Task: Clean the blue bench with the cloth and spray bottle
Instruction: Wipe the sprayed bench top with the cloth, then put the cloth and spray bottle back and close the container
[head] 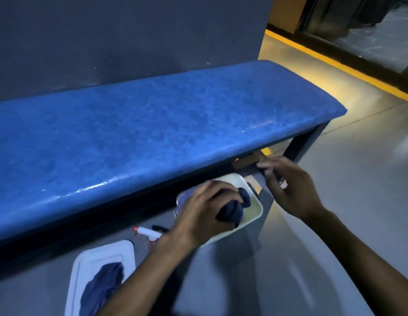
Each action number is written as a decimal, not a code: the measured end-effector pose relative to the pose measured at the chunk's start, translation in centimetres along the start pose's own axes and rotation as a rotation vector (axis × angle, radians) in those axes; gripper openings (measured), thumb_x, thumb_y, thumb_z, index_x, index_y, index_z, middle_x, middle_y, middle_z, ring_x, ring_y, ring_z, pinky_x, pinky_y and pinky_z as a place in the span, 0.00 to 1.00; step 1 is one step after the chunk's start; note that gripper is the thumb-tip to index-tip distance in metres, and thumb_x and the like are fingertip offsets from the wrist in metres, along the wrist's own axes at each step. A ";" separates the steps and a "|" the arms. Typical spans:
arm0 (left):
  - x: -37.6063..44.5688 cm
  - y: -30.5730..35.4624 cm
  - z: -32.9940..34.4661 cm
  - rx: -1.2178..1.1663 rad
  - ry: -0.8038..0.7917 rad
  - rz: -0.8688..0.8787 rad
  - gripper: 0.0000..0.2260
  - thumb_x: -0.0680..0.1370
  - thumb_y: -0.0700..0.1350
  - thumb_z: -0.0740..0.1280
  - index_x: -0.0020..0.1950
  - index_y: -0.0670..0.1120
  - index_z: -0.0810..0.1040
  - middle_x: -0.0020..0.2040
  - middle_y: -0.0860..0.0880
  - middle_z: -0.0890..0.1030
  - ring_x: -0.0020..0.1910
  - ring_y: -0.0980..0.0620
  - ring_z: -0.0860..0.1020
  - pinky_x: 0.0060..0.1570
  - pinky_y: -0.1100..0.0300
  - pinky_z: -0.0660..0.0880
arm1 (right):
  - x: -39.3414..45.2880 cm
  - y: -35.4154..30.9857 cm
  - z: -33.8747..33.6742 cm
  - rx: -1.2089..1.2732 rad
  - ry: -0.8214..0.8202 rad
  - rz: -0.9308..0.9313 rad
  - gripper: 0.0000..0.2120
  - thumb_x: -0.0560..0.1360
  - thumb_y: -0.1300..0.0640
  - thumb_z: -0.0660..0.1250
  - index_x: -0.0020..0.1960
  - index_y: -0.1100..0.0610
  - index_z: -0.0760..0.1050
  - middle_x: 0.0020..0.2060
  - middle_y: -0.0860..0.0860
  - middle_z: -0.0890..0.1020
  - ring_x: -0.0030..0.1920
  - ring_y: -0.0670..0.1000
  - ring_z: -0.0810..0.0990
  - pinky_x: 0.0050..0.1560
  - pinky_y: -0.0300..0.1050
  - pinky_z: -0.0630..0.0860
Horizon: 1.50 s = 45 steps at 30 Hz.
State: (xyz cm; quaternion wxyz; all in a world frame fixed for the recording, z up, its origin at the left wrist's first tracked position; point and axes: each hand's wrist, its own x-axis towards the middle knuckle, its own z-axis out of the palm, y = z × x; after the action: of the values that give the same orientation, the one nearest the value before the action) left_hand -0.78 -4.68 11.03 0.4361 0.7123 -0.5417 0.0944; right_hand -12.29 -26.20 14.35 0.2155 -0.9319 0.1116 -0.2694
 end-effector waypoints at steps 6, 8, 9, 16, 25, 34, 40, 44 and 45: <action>-4.0 -8.6 7.8 0.063 -0.331 -0.434 0.12 0.74 0.46 0.74 0.58 0.52 0.85 0.59 0.54 0.82 0.62 0.50 0.77 0.63 0.63 0.69 | -5.0 4.0 4.3 -0.086 -0.358 0.140 0.11 0.80 0.55 0.67 0.61 0.48 0.81 0.55 0.43 0.83 0.49 0.47 0.83 0.50 0.52 0.82; -4.5 -10.5 9.1 0.095 -0.405 -0.440 0.14 0.74 0.48 0.74 0.60 0.53 0.84 0.62 0.54 0.81 0.67 0.50 0.76 0.70 0.60 0.66 | -5.5 4.7 5.5 -0.104 -0.451 0.138 0.11 0.80 0.55 0.68 0.60 0.46 0.81 0.55 0.40 0.83 0.46 0.45 0.83 0.48 0.49 0.82; -4.9 -11.3 9.1 0.119 -0.429 -0.441 0.15 0.75 0.50 0.73 0.61 0.54 0.83 0.63 0.55 0.80 0.68 0.51 0.75 0.72 0.57 0.65 | -5.3 4.6 5.9 -0.121 -0.494 0.137 0.11 0.80 0.54 0.68 0.60 0.45 0.81 0.56 0.39 0.83 0.46 0.43 0.83 0.48 0.46 0.82; -13.4 -12.5 -1.7 0.087 0.108 -0.490 0.06 0.82 0.50 0.67 0.56 0.56 0.81 0.52 0.62 0.82 0.51 0.59 0.79 0.55 0.66 0.73 | -0.2 -1.6 12.3 0.018 -0.769 0.058 0.13 0.80 0.47 0.68 0.60 0.53 0.80 0.57 0.51 0.84 0.57 0.52 0.83 0.58 0.48 0.78; -27.3 -14.5 -9.3 0.256 0.379 -1.019 0.14 0.79 0.56 0.61 0.59 0.52 0.80 0.56 0.53 0.83 0.57 0.46 0.80 0.59 0.45 0.78 | -2.9 -13.0 29.3 0.080 -0.967 0.037 0.24 0.81 0.48 0.63 0.75 0.51 0.67 0.63 0.58 0.80 0.55 0.58 0.83 0.58 0.47 0.80; -38.7 -15.6 -5.0 0.428 -0.054 -1.159 0.55 0.72 0.81 0.48 0.73 0.34 0.74 0.65 0.29 0.77 0.58 0.25 0.80 0.48 0.33 0.81 | -1.2 -11.0 24.3 0.273 -0.671 0.161 0.15 0.83 0.51 0.63 0.70 0.47 0.75 0.53 0.48 0.86 0.53 0.45 0.84 0.53 0.38 0.76; -40.0 -16.2 -3.6 0.431 0.029 -1.141 0.49 0.75 0.78 0.52 0.76 0.36 0.71 0.73 0.31 0.69 0.67 0.27 0.75 0.56 0.32 0.80 | 3.0 -5.0 15.4 0.779 -0.476 0.579 0.16 0.85 0.65 0.54 0.47 0.58 0.78 0.41 0.55 0.80 0.39 0.51 0.82 0.43 0.46 0.80; -39.8 -16.1 -3.7 0.332 0.010 -1.109 0.34 0.74 0.69 0.62 0.77 0.55 0.73 0.72 0.38 0.70 0.60 0.31 0.79 0.60 0.42 0.79 | 2.1 0.4 13.4 0.624 -0.337 0.749 0.14 0.85 0.49 0.57 0.50 0.51 0.79 0.43 0.55 0.83 0.41 0.51 0.84 0.46 0.49 0.83; -39.6 -15.8 -4.1 0.258 -0.021 -1.128 0.31 0.72 0.67 0.64 0.75 0.63 0.72 0.71 0.42 0.71 0.61 0.34 0.79 0.66 0.48 0.77 | 1.8 1.5 13.6 0.570 -0.319 0.777 0.14 0.85 0.47 0.57 0.48 0.49 0.79 0.44 0.55 0.84 0.42 0.52 0.84 0.47 0.51 0.83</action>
State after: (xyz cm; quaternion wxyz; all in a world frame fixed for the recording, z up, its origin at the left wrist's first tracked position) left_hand -1.59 26.11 -18.75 0.3233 0.9392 -0.0664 -0.0944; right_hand -3.46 -23.42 4.07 0.5598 -0.7553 0.3380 -0.0435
